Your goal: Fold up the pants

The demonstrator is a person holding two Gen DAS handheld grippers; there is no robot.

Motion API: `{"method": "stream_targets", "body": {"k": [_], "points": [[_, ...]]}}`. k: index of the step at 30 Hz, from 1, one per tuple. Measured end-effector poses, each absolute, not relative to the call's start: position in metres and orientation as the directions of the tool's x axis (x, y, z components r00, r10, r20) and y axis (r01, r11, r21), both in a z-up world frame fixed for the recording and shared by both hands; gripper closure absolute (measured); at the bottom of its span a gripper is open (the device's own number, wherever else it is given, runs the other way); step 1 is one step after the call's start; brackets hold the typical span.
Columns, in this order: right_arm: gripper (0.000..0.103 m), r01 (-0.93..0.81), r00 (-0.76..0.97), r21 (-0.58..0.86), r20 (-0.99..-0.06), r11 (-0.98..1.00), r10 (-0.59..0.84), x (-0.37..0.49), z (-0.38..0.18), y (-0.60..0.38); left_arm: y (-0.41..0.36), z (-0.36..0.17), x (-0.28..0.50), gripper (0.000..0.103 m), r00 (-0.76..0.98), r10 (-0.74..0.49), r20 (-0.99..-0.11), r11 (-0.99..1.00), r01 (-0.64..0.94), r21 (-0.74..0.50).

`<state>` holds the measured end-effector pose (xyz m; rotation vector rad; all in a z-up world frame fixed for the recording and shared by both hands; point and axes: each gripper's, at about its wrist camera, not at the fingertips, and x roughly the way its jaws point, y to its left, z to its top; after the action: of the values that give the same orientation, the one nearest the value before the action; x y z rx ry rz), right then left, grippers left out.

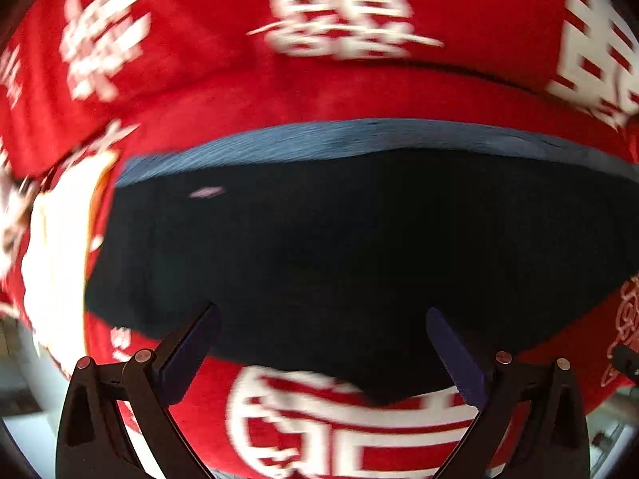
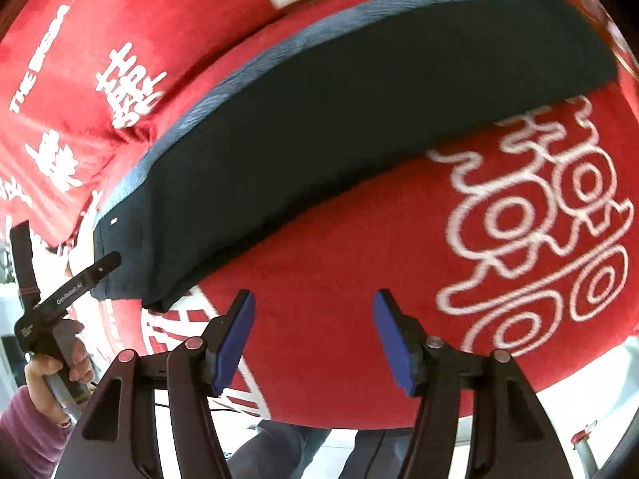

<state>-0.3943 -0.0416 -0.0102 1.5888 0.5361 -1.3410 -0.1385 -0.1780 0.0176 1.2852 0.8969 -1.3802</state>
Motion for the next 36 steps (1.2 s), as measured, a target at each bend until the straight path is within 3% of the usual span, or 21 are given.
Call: {"method": "stream_targets", "body": {"k": [15, 27, 36], "points": [[0.037, 0.652, 0.208, 0.415, -0.903, -0.635, -0.376, -0.535, -0.004, -0.001, -0.171, 0.009, -0.353, 0.0, -0.059, -0.176, -0.983, -0.39, 0.921, 0.015], [0.037, 0.471, 0.264, 0.602, -0.793, -0.645, -0.549, -0.604, -0.028, 0.002, -0.19, -0.024, -0.383, 0.0, -0.006, -0.134, -0.991, -0.356, 0.934, 0.042], [0.029, 0.423, 0.279, 0.723, -0.677, -0.546, -0.681, -0.613, -0.045, 0.002, -0.187, -0.035, -0.379, 0.0, -0.021, -0.095, -0.995, -0.321, 0.947, 0.011]]}}
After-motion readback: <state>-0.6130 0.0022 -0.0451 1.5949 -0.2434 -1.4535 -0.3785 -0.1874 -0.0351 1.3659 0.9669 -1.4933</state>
